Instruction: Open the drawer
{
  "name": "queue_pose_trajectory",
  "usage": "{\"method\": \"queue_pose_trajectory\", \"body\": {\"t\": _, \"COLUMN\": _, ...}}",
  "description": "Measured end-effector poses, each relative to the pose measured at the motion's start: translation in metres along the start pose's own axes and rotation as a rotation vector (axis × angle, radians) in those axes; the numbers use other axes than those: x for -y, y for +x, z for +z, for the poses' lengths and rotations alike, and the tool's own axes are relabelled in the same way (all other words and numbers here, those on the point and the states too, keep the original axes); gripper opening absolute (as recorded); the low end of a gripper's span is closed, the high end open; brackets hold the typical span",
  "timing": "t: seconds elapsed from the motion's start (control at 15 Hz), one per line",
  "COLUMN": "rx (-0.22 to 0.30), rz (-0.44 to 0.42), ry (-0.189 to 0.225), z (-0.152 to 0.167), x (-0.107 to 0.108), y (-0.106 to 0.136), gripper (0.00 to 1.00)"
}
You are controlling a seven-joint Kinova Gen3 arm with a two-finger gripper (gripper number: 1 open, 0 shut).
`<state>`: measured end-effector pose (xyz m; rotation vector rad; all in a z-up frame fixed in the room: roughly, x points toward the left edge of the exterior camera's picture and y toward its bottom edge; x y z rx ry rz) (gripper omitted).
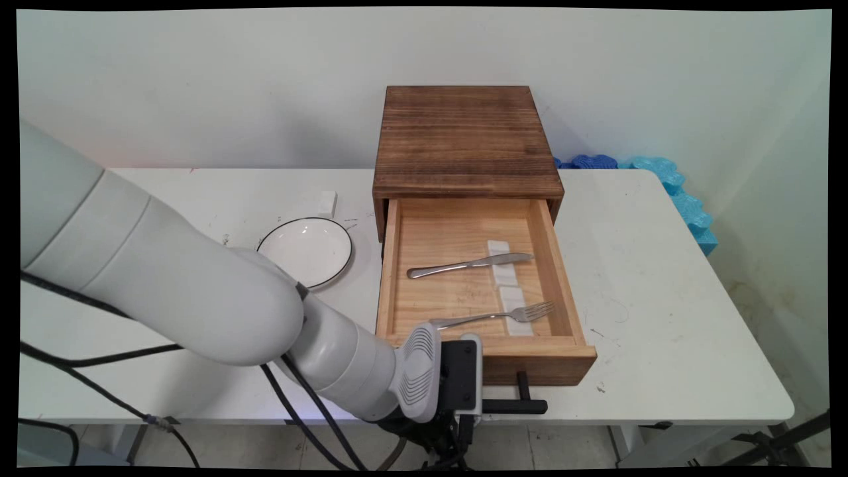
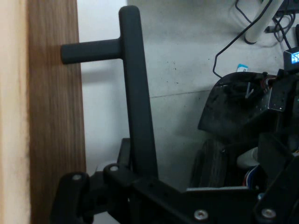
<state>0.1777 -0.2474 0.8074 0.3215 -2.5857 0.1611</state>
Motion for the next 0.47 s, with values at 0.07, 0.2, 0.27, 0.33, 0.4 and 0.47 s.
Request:
{"method": "queue_pose_trajectory", "body": {"t": 0.07, "rx": -0.002, "rz": 0.001, "ry": -0.001, "z": -0.0004, "x": -0.0023, "y": -0.0002, "gripper": 1.00}}
{"method": "queue_pose_trajectory", "body": {"t": 0.2, "rx": -0.005, "rz": 0.003, "ry": -0.005, "z": -0.0012, "x": -0.0062, "y": -0.0005, "gripper": 1.00}}
{"method": "queue_pose_trajectory", "body": {"t": 0.27, "rx": -0.007, "rz": 0.005, "ry": -0.006, "z": -0.0019, "x": -0.0083, "y": -0.0008, "gripper": 1.00}}
{"method": "queue_pose_trajectory", "body": {"t": 0.33, "rx": -0.009, "rz": 0.006, "ry": -0.007, "z": -0.0025, "x": -0.0097, "y": -0.0009, "gripper": 1.00}}
{"method": "queue_pose_trajectory", "body": {"t": 0.4, "rx": -0.011, "rz": 0.009, "ry": -0.008, "z": -0.0032, "x": -0.0108, "y": -0.0008, "gripper": 1.00}}
{"method": "queue_pose_trajectory", "body": {"t": 0.47, "rx": -0.015, "rz": 0.015, "ry": -0.006, "z": -0.0044, "x": -0.0117, "y": -0.0007, "gripper": 1.00}}
